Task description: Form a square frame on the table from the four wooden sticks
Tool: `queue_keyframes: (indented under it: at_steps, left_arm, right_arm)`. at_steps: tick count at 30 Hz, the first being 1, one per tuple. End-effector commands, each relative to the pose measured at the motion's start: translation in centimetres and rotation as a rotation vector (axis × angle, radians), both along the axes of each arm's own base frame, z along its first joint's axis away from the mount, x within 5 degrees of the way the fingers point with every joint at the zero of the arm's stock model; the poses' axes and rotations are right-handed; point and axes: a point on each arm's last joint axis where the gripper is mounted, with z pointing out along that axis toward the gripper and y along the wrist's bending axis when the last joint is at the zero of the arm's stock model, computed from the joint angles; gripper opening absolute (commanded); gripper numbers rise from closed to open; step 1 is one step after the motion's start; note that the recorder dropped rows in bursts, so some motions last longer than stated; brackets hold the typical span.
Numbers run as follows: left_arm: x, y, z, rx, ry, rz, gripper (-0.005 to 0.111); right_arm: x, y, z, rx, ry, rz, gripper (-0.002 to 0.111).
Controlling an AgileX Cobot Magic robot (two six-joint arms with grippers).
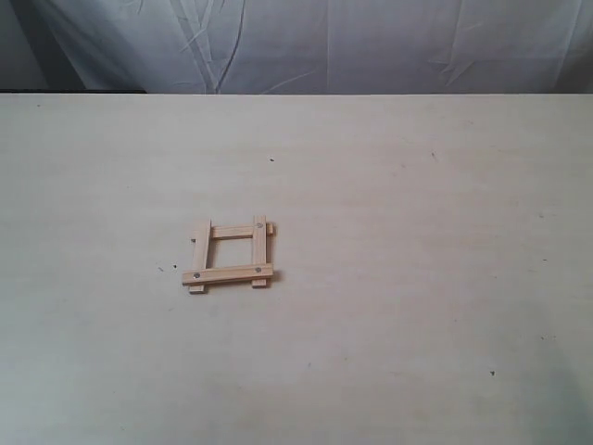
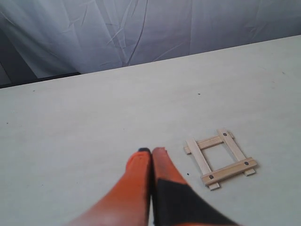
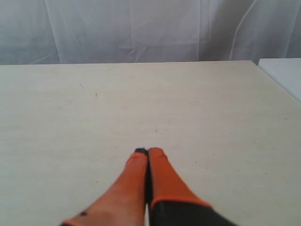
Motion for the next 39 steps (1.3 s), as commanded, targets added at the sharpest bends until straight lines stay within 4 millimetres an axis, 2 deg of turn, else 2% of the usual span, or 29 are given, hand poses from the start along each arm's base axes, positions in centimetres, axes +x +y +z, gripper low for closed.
queue_keyframes:
  at_steps: [1, 31, 35, 39]
  left_arm:
    - [0.0, 0.0, -0.1, -0.001, -0.004, 0.002, 0.0]
    - [-0.3, 0.4, 0.0, 0.037, -0.031, 0.026, 0.0]
    - [-0.8, 0.6, -0.7, 0.015, -0.092, 0.068, 0.0]
    - [-1.3, 0.7, -3.0, 0.009, -0.172, 0.079, 0.0]
  right_arm:
    - [0.0, 0.0, 0.0, -0.008, -0.008, -0.005, -0.001]
    - [0.0, 0.0, 0.1, -0.005, -0.014, -0.005, -0.001]
    - [0.0, -0.1, 0.1, -0.002, -0.014, -0.007, -0.001]
    - [0.0, -0.1, 0.1, -0.002, -0.014, -0.007, -0.001]
